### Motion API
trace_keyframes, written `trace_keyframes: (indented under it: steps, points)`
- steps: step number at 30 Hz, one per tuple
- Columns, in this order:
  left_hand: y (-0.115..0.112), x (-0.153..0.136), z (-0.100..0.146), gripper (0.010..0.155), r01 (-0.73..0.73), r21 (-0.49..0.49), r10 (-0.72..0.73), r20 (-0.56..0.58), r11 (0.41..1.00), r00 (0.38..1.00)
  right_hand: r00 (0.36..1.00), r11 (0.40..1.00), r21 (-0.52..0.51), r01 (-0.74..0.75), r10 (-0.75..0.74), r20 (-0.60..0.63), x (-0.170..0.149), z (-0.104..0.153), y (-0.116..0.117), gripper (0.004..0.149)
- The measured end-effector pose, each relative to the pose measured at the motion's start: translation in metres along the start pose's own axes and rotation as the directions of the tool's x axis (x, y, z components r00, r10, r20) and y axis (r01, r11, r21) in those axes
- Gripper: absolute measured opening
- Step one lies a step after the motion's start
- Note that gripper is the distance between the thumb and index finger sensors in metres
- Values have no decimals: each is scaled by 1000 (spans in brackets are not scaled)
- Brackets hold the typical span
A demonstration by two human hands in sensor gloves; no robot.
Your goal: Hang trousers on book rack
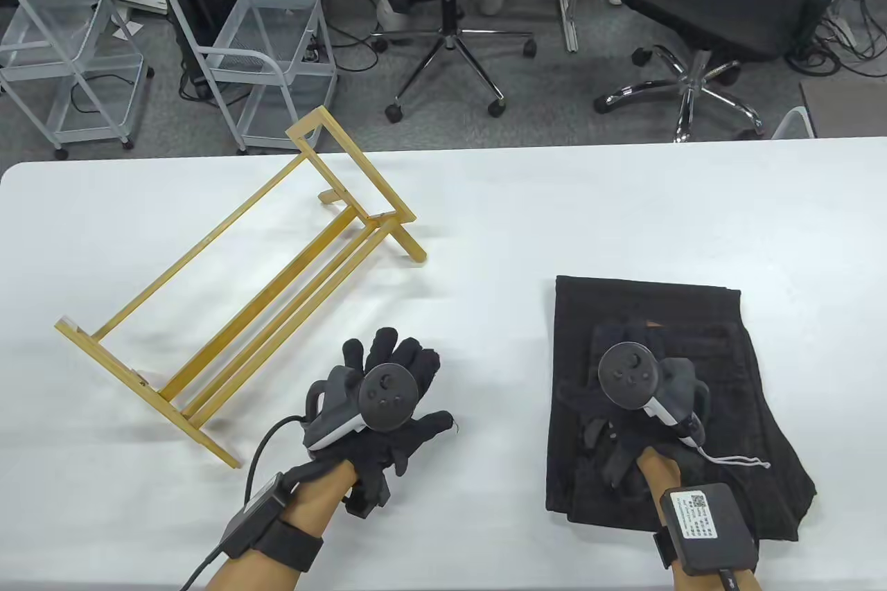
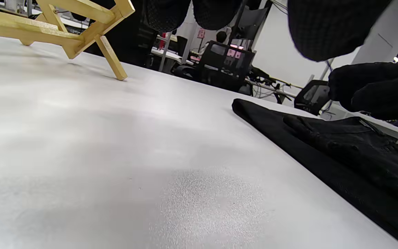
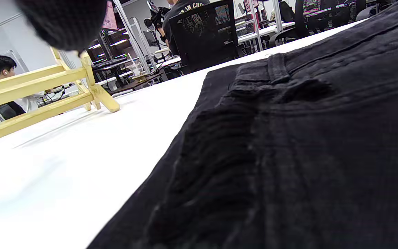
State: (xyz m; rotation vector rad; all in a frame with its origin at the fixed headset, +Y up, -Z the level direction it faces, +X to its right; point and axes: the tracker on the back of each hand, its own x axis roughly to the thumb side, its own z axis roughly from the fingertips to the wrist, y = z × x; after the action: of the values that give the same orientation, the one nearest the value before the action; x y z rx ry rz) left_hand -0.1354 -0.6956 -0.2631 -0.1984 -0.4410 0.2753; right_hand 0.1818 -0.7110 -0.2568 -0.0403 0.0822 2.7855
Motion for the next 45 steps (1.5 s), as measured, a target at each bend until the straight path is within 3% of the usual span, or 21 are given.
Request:
trace_keyframes:
  steps: [25, 45]
  points:
    - [-1, -1, -1, 85, -23, -9, 23, 1, 1000, 1000, 999, 999, -34, 7, -8, -50, -11, -2, -6, 101]
    - [-2, -1, -2, 84, -41, -15, 41, 2, 999, 999, 977, 999, -39, -1, -7, -212, -49, -13, -13, 101]
